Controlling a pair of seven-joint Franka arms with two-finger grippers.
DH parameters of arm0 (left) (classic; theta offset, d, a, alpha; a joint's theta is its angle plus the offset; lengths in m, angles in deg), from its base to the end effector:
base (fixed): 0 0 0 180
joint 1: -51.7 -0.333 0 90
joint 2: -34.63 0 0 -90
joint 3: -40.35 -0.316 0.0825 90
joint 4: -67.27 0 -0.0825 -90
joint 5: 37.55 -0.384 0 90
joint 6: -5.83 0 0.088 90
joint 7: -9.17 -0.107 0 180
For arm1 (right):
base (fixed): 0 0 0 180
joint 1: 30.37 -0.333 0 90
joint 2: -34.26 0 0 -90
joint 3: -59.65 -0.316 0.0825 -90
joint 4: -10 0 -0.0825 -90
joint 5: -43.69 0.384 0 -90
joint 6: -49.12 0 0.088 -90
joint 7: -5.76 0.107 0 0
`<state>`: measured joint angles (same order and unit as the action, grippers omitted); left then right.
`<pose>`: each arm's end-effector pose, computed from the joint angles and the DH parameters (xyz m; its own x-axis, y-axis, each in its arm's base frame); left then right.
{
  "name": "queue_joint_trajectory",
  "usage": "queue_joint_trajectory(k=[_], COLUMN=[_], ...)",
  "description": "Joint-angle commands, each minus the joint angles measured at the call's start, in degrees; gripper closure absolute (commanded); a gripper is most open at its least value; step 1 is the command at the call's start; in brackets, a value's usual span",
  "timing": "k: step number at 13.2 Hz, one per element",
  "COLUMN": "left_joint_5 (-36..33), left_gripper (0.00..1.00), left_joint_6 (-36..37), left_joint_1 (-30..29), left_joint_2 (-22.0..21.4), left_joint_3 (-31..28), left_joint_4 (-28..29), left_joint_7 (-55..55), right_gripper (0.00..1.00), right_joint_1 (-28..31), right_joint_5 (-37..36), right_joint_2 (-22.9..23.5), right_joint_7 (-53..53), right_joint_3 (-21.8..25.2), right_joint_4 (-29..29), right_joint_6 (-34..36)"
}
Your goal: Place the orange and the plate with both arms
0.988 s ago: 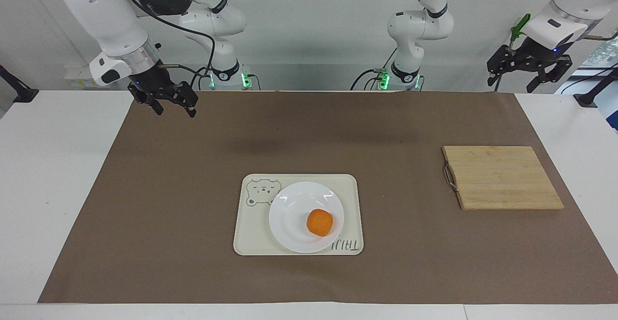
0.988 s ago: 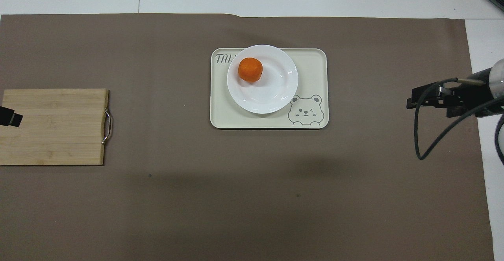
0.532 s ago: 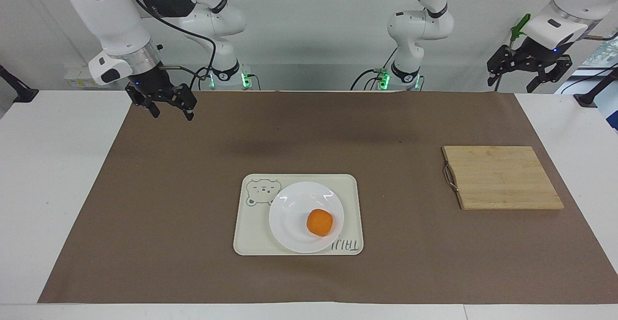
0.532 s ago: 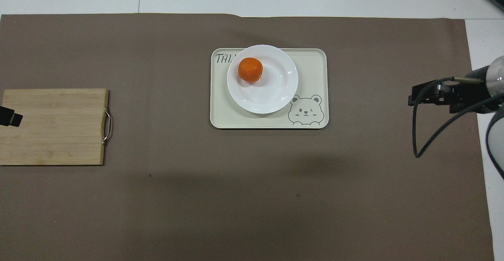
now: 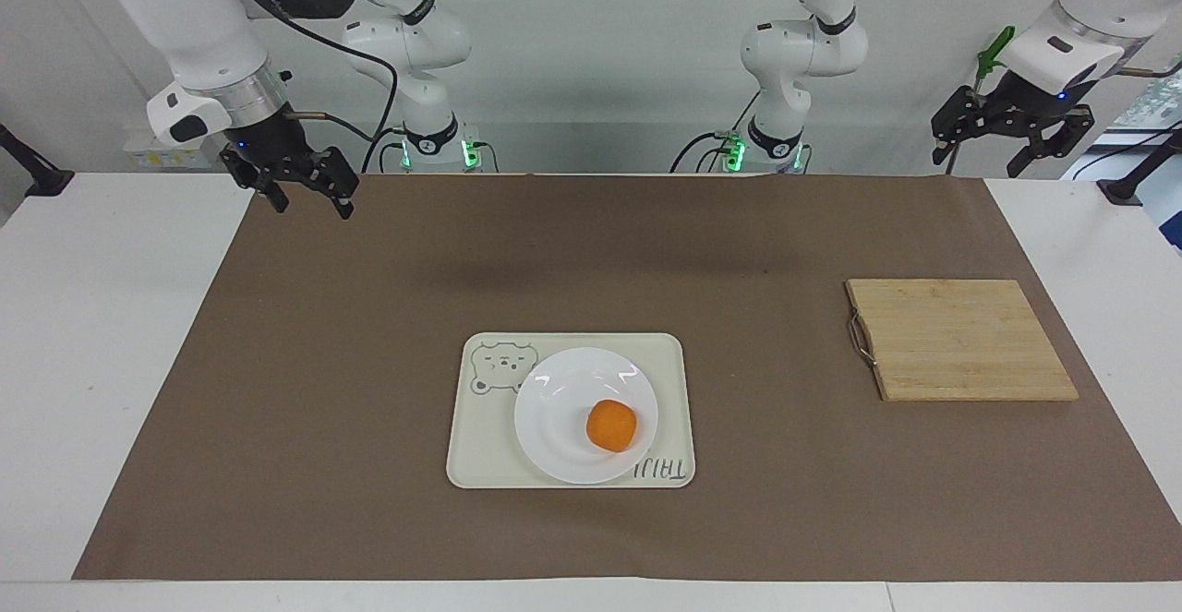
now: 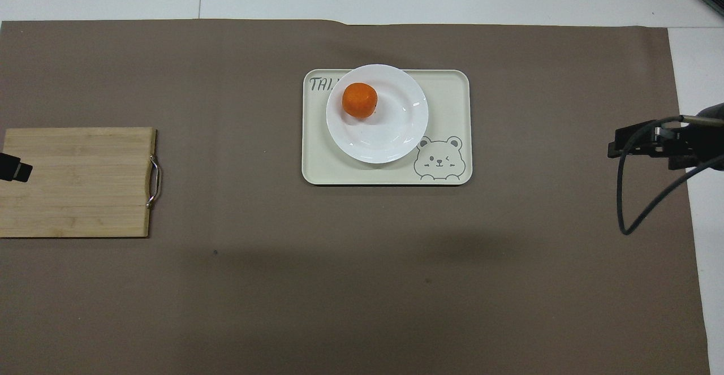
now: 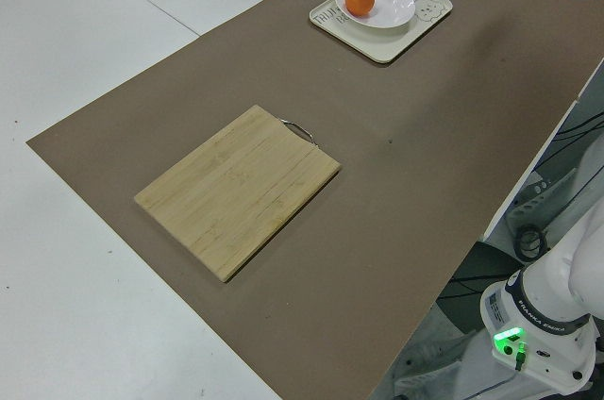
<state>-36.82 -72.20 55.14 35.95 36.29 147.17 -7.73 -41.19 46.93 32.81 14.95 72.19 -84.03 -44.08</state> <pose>0.5385 0.0037 0.6755 0.9579 -0.2828 -0.0500 -0.2818 -0.9591 0.0266 0.5510 -0.0123 0.6099 0.9814 -0.1920 0.0001 -0.1917 -0.9795 -0.0628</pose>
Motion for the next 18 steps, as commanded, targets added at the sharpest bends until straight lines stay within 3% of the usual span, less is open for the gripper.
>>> queue_joint_trajectory(k=[1, 6, 8, 18], left_joint_5=[-1.0, -1.0, -1.0, -1.0], left_gripper=[0.00, 0.00, 0.00, 0.00], left_joint_6=[0.1, 0.1, 0.1, 0.1], left_joint_1=[-0.5, -0.5, -0.4, -0.5], left_joint_2=[-1.4, -1.4, -1.4, -1.4], left_joint_3=[0.5, 0.5, 0.5, 0.5], left_joint_4=[1.5, 1.5, 1.5, 1.5], left_joint_7=[0.6, 0.6, 0.6, 0.6], right_gripper=[0.00, 0.00, 0.00, 0.00], right_joint_1=[0.5, 0.6, 3.3, 5.4], right_joint_5=[-1.0, -3.1, -2.9, -3.0], right_joint_2=[-1.6, -6.3, -6.6, -6.8], right_joint_7=[-1.1, -1.0, -1.8, -5.1], right_joint_3=[-0.6, -0.9, -1.6, -3.0], right_joint_4=[0.2, -0.8, -1.0, -0.6], right_joint_6=[2.1, 4.4, 4.5, 5.2])
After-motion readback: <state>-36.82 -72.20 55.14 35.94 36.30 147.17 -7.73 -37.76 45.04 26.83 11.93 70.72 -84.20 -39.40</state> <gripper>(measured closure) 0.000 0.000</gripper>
